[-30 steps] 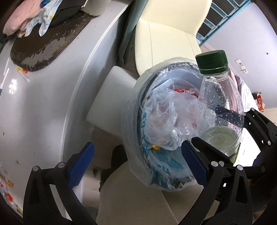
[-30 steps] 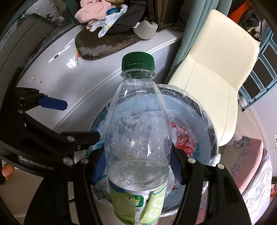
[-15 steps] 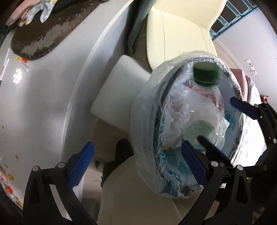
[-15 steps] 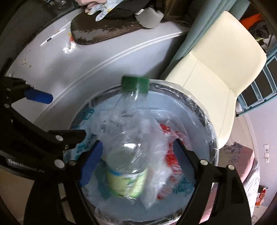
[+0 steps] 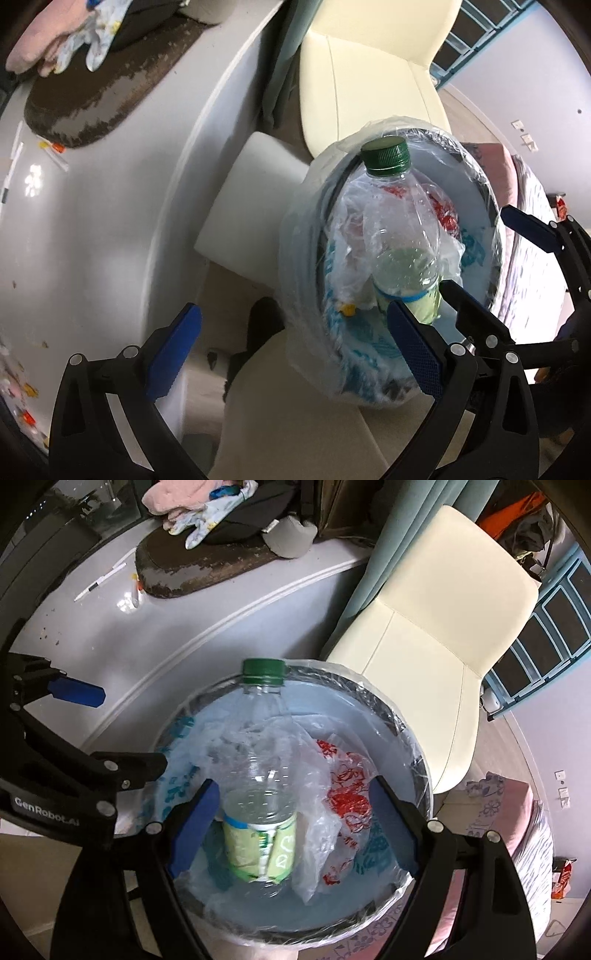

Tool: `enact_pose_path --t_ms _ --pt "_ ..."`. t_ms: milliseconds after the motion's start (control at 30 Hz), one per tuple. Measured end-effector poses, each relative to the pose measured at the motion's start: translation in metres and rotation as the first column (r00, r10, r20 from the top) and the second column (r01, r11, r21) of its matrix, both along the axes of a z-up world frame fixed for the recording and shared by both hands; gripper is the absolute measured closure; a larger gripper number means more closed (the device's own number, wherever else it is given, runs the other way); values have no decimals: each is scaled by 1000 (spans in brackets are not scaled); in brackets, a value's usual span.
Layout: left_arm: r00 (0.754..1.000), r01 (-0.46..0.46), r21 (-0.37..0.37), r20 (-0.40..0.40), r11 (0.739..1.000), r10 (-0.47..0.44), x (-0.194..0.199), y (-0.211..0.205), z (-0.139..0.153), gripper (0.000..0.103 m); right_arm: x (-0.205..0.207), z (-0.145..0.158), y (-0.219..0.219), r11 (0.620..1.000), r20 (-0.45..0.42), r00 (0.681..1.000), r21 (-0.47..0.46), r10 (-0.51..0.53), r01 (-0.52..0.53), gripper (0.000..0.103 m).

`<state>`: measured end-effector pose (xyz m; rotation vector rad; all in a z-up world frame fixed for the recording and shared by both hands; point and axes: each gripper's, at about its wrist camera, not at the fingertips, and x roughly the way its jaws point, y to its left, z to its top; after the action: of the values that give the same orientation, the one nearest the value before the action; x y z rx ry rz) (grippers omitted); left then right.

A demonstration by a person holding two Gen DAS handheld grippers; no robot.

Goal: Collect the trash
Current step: 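Lower the bottle into the blue bin and open the right gripper, then withdraw the right gripper from the bin back over the table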

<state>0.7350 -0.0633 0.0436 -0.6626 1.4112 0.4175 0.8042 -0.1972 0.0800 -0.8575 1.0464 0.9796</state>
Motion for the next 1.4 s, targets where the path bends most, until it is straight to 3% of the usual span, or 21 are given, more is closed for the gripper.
enact_pose_path --t_ms 300,800,1200,1400 --pt "999 -49 6 3 999 49 -66 11 14 6 -60 17 18 998 12 998 32 59 -59 23" --pt "980 -200 -35 -34 979 198 -240 44 4 6 -208 5 76 977 -21 977 -12 211 -212 23" --pt "920 -389 -47 -81 920 384 -387 62 -14 6 -334 -21 118 918 -71 917 -36 392 -395 23" --pt "861 -506 -50 -83 861 501 -439 67 -14 6 -379 -25 138 850 -65 850 -48 522 -525 23"
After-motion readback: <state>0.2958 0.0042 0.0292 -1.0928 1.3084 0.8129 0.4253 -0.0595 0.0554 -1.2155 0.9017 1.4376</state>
